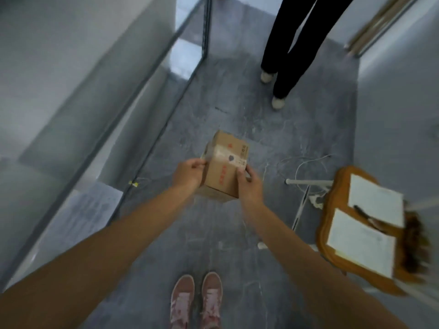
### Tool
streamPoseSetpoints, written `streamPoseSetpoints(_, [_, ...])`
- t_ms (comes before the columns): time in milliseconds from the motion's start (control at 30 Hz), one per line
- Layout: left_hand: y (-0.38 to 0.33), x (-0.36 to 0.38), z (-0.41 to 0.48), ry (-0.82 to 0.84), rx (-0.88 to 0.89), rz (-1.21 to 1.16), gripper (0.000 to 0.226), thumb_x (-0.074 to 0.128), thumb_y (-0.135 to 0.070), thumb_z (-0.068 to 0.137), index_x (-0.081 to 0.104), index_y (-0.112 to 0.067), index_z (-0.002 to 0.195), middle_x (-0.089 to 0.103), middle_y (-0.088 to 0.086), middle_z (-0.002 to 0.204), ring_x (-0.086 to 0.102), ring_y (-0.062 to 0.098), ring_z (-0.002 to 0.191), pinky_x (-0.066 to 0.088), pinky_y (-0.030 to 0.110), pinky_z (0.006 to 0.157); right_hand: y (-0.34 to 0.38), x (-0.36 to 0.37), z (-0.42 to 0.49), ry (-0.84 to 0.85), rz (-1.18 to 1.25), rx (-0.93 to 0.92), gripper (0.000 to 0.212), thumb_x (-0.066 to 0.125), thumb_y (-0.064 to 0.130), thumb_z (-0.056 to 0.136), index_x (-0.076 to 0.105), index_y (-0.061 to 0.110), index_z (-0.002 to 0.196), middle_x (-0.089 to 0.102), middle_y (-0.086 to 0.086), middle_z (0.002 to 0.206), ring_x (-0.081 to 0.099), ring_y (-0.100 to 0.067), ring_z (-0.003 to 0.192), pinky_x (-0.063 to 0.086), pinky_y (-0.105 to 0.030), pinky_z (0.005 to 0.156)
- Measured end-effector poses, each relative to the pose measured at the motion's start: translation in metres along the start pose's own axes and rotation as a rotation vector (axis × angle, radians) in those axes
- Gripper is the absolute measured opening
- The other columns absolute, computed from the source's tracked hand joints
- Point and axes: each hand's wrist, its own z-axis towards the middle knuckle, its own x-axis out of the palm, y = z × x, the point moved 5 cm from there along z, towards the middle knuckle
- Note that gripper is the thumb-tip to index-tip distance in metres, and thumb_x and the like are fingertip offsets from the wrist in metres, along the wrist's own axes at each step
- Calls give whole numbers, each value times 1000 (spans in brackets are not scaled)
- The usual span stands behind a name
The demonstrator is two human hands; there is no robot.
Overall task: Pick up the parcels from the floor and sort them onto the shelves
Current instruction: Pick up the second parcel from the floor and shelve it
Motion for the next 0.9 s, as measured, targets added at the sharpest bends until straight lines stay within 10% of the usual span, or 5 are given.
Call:
streamPoseSetpoints(233, [-193,-89,-111,54,168,-221,7,51,-14,94,55,-13,99,58,17,119,56,18,86,47,21,60,222,-34,-105,-12,123,-144,36,42,25,98,55,9,128,66,-12,114,61,-16,91,51,-31,79])
streamPoseSetpoints(367, [-286,-136,-176,97,246,-296,40,59,-32,88,47,-20,125,55,11,127,59,27,107,53,40,84,335,-59,-164,-24,174,-280,33,42,26,98,60,9,121,66,-8,106,60,-16,90,51,-33,81])
streamPoseSetpoints(467, [-331,-168,-222,179,298,-309,54,66,-43,78,42,-30,124,56,8,124,63,24,100,57,36,73,392,-76,-206,-20,206,-356,35,42,28,98,61,9,121,64,-5,105,61,-20,98,51,-39,90])
streamPoseSetpoints(900, [-357,-255,-359,24,571,-295,100,77,-54,49,29,-31,133,54,-1,114,59,5,95,52,12,58,450,-87,-327,225,126,-597,29,40,38,97,59,19,110,62,6,96,59,-5,85,44,-18,64])
